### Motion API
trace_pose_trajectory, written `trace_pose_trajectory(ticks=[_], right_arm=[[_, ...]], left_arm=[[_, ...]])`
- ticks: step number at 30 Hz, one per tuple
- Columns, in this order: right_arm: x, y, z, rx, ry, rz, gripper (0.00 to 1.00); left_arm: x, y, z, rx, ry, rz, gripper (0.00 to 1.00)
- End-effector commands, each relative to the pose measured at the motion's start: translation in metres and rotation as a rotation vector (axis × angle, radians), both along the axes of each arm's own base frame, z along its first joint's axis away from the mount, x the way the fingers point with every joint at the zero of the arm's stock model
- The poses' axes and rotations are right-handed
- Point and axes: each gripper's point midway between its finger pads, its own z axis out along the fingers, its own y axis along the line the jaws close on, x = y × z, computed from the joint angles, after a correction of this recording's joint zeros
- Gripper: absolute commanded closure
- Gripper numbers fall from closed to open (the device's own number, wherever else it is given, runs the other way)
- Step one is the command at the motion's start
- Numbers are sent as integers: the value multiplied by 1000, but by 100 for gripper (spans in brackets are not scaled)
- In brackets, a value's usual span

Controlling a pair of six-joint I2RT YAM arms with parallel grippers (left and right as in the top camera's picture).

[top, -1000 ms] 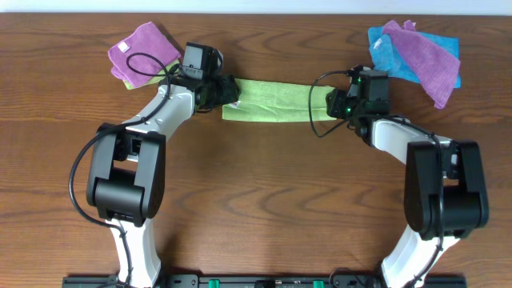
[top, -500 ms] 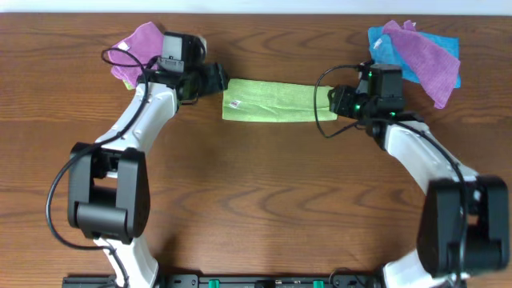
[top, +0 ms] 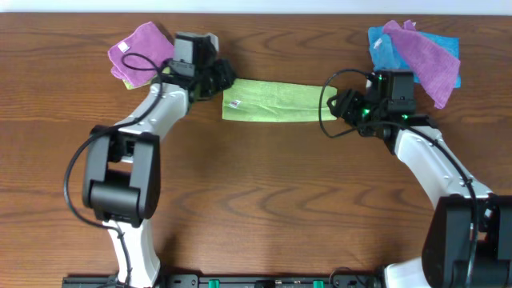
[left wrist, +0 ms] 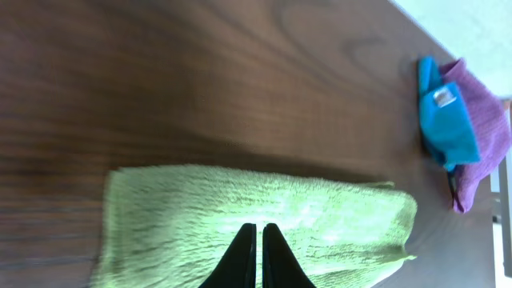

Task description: Fold the cloth

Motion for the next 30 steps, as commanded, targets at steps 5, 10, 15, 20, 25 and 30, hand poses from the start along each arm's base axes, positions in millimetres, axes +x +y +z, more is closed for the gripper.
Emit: trace_pose_trajectory(ticks=[5, 10, 15, 20, 25, 30], right_arm=[[-21, -5, -37, 40, 74, -47, 35], [-30, -6, -51, 52, 88, -68, 35], [-32, -7, -55, 50, 82, -73, 35], [-29, -7, -62, 50, 81, -78, 35], [-24, -5, -82, 89, 114, -114, 35], [-15, -1, -96, 116, 108, -136, 36]], left_arm=[[-4, -21, -27, 12, 41, -20, 94], [-7, -21, -47, 32, 78, -17, 94], [-8, -17, -61, 58, 97, -1, 94], [-10, -10, -70, 127, 112, 33, 94], [-19, -15, -76, 173, 123, 15, 94], [-26, -20, -80, 194, 146, 6, 94]])
